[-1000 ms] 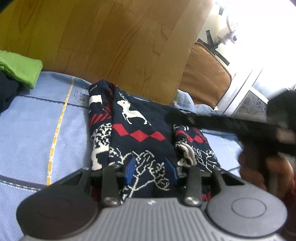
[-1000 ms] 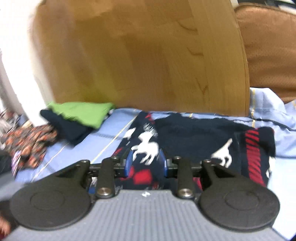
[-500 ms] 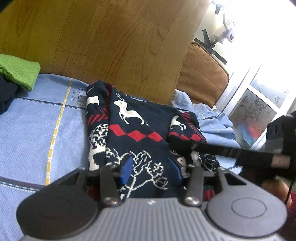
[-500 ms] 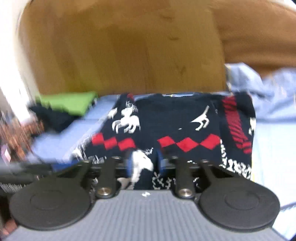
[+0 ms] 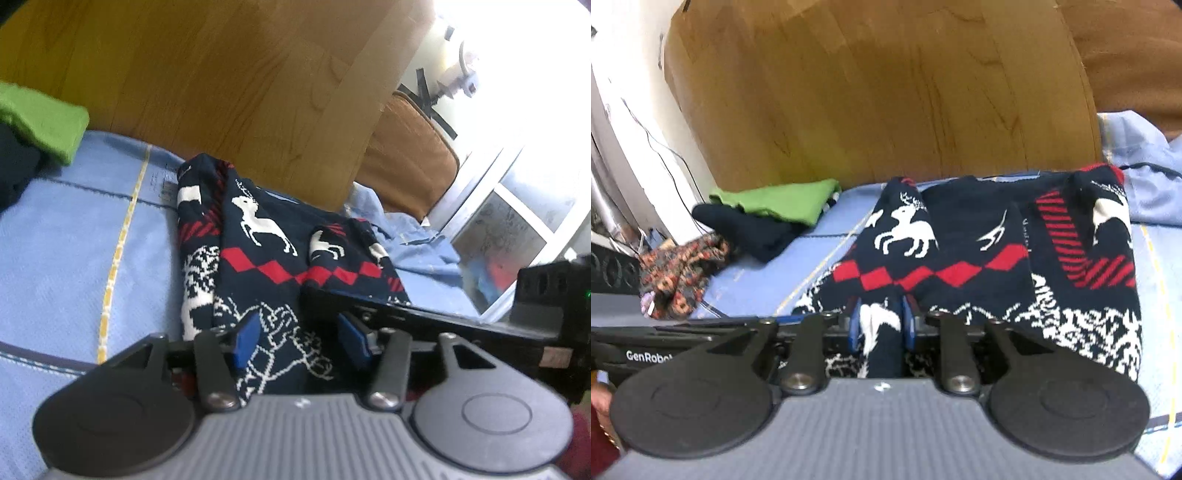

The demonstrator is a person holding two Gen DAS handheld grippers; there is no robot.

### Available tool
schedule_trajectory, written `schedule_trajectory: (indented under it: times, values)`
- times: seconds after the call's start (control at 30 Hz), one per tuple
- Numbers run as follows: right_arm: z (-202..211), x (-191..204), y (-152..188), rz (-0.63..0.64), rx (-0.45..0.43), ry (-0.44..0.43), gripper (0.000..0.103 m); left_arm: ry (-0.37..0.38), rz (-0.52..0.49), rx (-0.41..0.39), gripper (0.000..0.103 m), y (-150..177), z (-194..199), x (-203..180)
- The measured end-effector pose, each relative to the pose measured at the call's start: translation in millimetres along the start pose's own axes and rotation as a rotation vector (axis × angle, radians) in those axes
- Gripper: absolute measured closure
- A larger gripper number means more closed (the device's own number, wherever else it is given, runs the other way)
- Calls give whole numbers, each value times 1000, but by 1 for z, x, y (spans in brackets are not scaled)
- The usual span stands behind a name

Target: Fold small clothes

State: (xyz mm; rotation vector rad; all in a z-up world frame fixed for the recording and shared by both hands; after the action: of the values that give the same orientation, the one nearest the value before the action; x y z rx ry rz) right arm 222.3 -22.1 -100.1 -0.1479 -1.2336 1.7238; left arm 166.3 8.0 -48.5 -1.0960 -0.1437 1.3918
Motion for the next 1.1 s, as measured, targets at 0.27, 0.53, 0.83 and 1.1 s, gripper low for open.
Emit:
schedule_trajectory:
  times: [0.27, 0.53, 0.83, 1.1]
  values:
    - [34, -32, -8, -213, -203, -41, 73, 34, -5, -42, 54, -3, 9, -10]
    - [15, -47, -4, -315, -98, 57, 75, 62, 27, -128, 54, -14, 25, -13]
    - [70, -11, 13, -188, -32, -174, 73, 175, -16, -105, 54, -8, 22, -37]
    - [76, 27, 70, 58, 107, -294, 53, 178, -141, -52, 54, 12, 13, -60]
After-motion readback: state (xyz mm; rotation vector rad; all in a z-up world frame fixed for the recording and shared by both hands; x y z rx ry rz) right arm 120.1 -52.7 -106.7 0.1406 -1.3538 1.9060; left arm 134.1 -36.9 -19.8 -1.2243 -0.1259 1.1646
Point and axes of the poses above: each gripper's, at about its wrist camera, not at the fingertips, and z roughly against the way its jaws point, x to its left, y to its underside, the point moved 9 cm from there along -z, roughly the way its jaws point, and after that the axes turned 1 degree about -y, right-handed, at the moved point
